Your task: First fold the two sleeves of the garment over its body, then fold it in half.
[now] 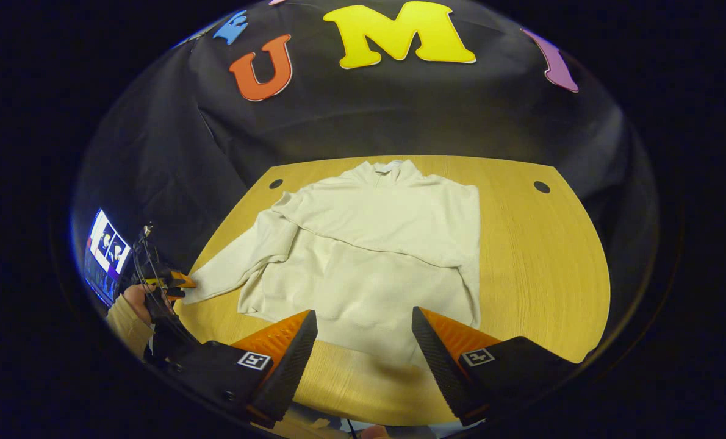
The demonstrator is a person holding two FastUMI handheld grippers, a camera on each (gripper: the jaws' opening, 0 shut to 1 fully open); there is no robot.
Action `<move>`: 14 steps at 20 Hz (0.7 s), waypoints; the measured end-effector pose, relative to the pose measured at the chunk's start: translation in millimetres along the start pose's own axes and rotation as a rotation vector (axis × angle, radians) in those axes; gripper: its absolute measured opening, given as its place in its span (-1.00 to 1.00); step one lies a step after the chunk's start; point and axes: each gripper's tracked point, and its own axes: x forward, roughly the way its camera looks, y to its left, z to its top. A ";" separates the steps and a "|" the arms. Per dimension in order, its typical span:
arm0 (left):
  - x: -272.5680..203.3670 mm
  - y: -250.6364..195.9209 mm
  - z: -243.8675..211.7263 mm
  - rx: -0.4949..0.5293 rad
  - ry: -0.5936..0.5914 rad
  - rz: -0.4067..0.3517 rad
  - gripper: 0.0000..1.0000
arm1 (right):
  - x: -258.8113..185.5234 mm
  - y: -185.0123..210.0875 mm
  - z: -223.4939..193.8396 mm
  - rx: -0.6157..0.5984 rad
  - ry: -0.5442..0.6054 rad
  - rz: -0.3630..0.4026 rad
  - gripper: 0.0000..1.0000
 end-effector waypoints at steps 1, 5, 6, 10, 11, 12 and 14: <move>0.0 0.0 0.6 -0.014 0.012 -0.001 0.17 | -1.0 -1.9 0.1 0.014 -0.003 0.001 0.94; 3.6 -6.6 2.9 -0.024 0.017 -0.007 -0.51 | -8.0 -20.8 4.6 0.060 -0.047 -0.030 0.94; 3.9 -8.0 4.0 -0.007 0.009 0.000 -0.60 | -11.1 -25.7 4.9 0.062 -0.057 -0.034 0.87; 0.9 -12.5 2.3 0.055 -0.004 0.026 -0.88 | -32.0 -53.9 -0.8 0.038 -0.091 -0.059 0.86; -3.2 -15.3 -0.3 0.057 0.007 0.027 -0.92 | -36.2 -61.5 -2.5 0.048 -0.100 -0.067 0.93; -9.4 -16.8 1.4 0.063 0.001 0.035 -0.92 | -39.1 -69.3 -4.1 0.063 -0.112 -0.079 0.93; -27.0 -27.3 13.5 0.104 -0.040 0.034 -0.93 | -42.0 -82.6 -12.1 0.091 -0.112 -0.096 0.93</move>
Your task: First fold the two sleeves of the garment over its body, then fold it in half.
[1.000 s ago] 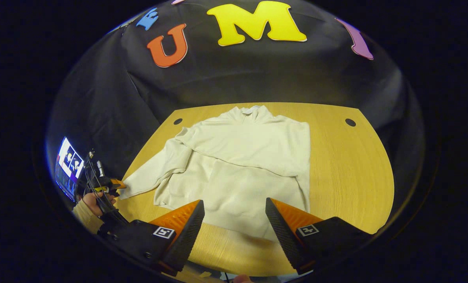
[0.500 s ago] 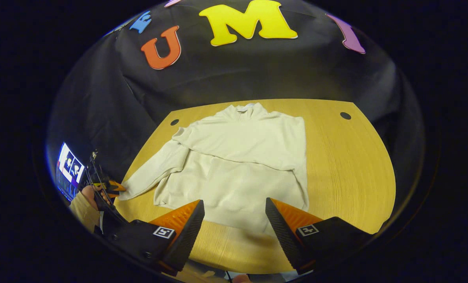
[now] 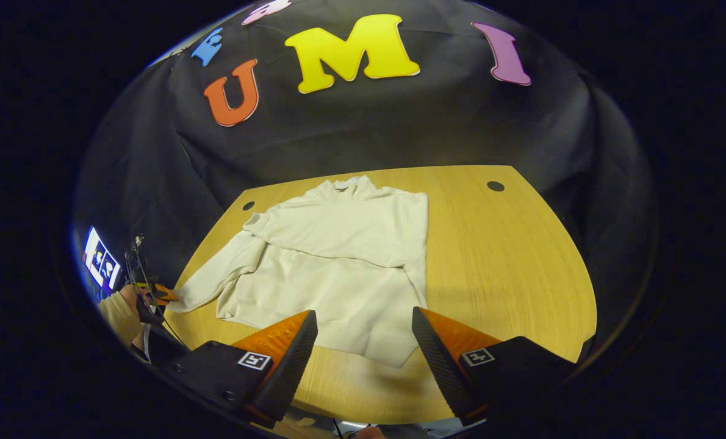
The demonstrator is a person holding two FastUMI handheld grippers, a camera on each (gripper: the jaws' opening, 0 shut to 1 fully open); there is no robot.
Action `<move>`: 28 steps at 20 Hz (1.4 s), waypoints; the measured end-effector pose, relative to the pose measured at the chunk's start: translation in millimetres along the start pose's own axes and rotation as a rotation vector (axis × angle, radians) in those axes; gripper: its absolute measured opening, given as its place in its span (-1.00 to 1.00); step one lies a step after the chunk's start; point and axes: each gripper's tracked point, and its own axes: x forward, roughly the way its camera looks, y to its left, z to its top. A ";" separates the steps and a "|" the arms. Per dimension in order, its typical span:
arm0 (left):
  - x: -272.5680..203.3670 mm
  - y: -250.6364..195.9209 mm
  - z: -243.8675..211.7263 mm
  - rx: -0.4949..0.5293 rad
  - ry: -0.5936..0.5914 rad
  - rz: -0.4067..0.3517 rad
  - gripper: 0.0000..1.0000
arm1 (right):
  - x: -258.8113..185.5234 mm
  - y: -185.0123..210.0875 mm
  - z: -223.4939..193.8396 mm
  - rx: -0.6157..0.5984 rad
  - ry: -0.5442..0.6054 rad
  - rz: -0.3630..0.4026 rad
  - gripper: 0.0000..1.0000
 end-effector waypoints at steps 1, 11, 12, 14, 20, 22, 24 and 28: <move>-11.2 -8.4 8.8 0.024 -0.022 -0.007 -0.93 | -0.9 -4.3 -1.7 0.011 0.003 0.003 0.94; -117.2 -175.5 67.6 0.210 -0.206 -0.170 -0.94 | 3.9 -35.0 11.0 0.046 -0.009 0.024 0.93; -125.1 -203.7 69.8 0.237 -0.210 -0.198 -0.93 | 3.5 -37.5 11.9 0.045 -0.008 0.022 0.94; -144.5 -263.7 72.6 0.312 -0.233 -0.254 -0.93 | 3.5 -39.7 15.1 0.037 -0.008 0.028 0.93; -209.3 -461.6 50.6 0.501 -0.316 -0.423 -0.94 | 1.2 -63.7 14.7 0.042 -0.004 -0.002 0.93; -228.0 -524.6 28.3 0.571 -0.316 -0.480 -0.93 | -1.4 -74.8 12.0 0.055 -0.001 -0.023 0.93; -242.3 -581.7 1.0 0.634 -0.310 -0.529 -0.94 | -7.1 -83.5 8.3 0.080 0.003 -0.043 0.94; -263.7 -680.9 -69.6 0.743 -0.254 -0.632 -0.94 | -38.6 -90.3 17.3 0.059 -0.088 -0.053 0.94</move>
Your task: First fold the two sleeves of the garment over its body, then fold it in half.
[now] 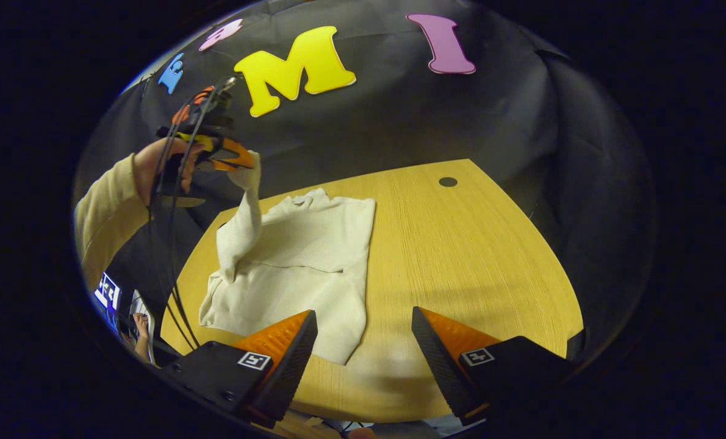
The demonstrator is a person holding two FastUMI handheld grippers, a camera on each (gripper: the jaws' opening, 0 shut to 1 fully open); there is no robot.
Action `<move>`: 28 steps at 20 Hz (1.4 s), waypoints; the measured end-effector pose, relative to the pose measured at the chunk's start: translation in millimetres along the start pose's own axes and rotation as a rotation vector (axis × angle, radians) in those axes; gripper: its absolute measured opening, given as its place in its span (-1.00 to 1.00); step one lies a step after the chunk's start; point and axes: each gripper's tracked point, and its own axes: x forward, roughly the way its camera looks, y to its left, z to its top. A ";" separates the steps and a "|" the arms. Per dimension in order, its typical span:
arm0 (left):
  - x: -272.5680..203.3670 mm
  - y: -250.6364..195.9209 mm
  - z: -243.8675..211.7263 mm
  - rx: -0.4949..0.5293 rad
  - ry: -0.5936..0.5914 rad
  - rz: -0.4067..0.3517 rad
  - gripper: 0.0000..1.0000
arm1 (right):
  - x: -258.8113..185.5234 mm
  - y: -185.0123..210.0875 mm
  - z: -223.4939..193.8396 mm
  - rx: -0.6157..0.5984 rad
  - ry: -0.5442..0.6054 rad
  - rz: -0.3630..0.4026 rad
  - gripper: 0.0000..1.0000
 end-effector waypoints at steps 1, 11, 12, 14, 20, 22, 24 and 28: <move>10.6 -24.9 -1.1 0.011 0.018 -0.026 -0.94 | -5.4 0.2 -2.0 -0.012 -0.005 -0.002 0.86; 89.3 -177.4 -23.5 0.067 0.164 -0.142 -1.00 | -13.5 -9.2 -49.1 -0.075 0.076 -0.066 0.94; 99.7 -176.8 -31.9 0.071 0.175 -0.133 -0.94 | -15.9 -11.4 -54.4 -0.067 0.083 -0.072 0.94; 107.1 -188.9 -42.2 0.060 0.191 -0.128 -0.93 | -19.1 -17.5 -62.8 -0.045 0.095 -0.085 0.94; 126.9 -193.9 -68.8 0.005 0.244 -0.132 -0.91 | -24.8 -42.6 -66.5 0.020 0.096 -0.144 0.93; 127.4 -193.7 -70.5 -0.001 0.244 -0.141 -0.89 | -26.1 -46.1 -65.8 0.029 0.093 -0.152 0.93; 121.9 -196.9 -70.5 -0.025 0.246 -0.160 -0.82 | -27.4 -46.1 -62.8 0.027 0.088 -0.153 0.94; 107.0 -197.4 -68.2 -0.055 0.238 -0.196 -0.60 | -27.6 -35.8 -55.6 0.005 0.072 -0.129 0.87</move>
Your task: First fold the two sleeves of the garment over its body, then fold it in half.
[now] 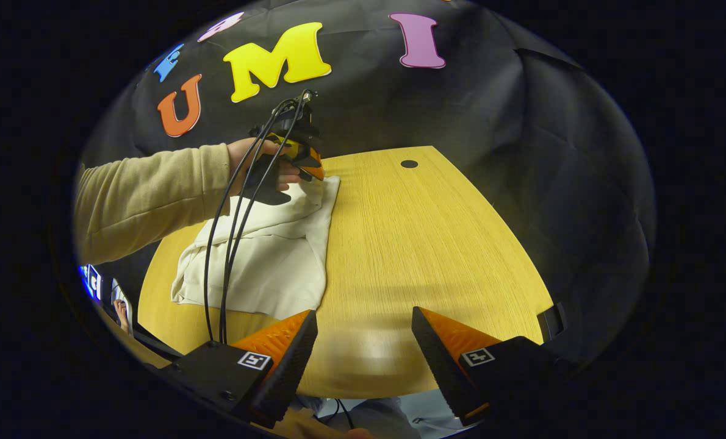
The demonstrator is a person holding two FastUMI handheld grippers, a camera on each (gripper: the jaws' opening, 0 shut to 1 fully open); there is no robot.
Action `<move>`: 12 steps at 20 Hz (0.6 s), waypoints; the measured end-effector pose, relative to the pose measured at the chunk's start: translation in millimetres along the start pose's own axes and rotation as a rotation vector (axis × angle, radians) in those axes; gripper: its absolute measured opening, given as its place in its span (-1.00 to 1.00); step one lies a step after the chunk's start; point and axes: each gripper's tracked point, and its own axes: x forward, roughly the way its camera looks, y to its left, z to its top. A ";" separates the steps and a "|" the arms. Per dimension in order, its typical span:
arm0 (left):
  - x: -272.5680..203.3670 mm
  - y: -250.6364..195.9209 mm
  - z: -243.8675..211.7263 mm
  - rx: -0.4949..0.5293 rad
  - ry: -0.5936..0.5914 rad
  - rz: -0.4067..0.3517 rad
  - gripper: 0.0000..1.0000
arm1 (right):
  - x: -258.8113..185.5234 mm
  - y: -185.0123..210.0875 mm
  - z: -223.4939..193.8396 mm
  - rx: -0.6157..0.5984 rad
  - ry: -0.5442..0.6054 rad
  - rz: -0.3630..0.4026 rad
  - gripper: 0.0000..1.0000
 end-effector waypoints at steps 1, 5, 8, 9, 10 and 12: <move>-8.3 2.4 0.8 0.002 -0.011 0.011 0.14 | -0.5 2.8 1.4 -0.007 -0.003 0.005 0.93; -42.1 28.8 -3.2 0.043 -0.059 0.082 0.54 | -1.9 15.9 10.0 -0.035 -0.033 0.021 0.94; -80.2 61.9 -13.3 0.074 -0.102 0.137 0.77 | -2.5 26.2 11.7 -0.043 -0.046 0.036 0.93; -94.7 68.9 -16.2 0.082 -0.125 0.134 0.78 | -3.2 30.1 11.4 -0.046 -0.048 0.041 0.87; -109.3 74.2 -21.7 0.097 -0.139 0.123 0.78 | -2.2 34.8 10.9 -0.048 -0.049 0.050 0.94; -137.4 98.1 -35.6 0.153 -0.178 0.141 0.79 | -1.3 43.4 7.8 -0.051 -0.045 0.066 0.94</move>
